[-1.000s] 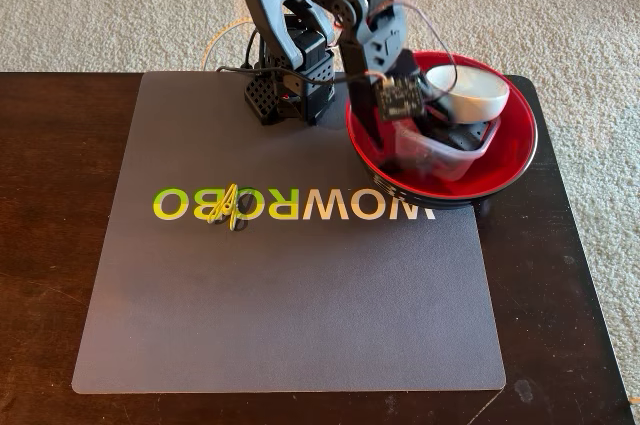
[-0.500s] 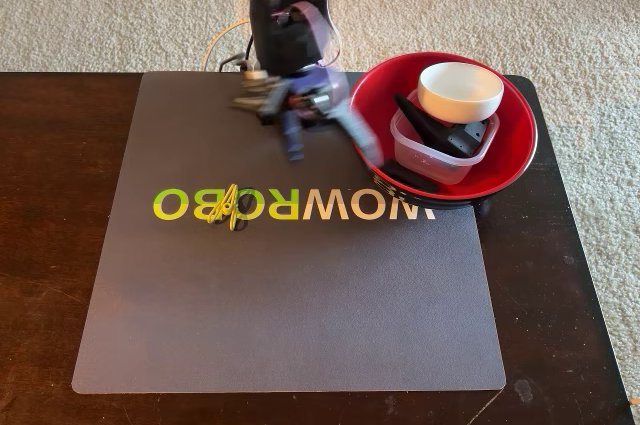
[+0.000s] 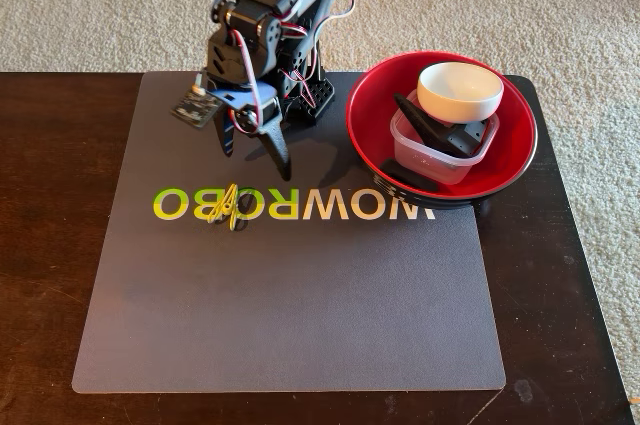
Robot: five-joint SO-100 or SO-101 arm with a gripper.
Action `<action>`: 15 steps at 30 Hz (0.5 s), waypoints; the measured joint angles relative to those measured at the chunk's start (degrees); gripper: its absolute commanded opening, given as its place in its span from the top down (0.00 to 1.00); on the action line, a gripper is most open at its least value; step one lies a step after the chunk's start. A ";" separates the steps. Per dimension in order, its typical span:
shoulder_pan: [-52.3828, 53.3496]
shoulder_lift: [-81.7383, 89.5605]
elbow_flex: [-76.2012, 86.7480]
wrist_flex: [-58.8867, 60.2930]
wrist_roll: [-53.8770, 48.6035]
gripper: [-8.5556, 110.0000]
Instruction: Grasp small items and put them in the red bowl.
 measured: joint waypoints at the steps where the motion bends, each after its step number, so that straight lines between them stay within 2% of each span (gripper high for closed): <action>1: -0.44 -4.04 -3.25 0.00 -2.37 0.56; 6: -0.09 -28.39 -21.97 0.62 -6.59 0.56; 9: 0.00 -37.79 -24.52 -0.53 -3.60 0.57; 15: 0.00 -46.32 -25.75 -3.96 6.42 0.59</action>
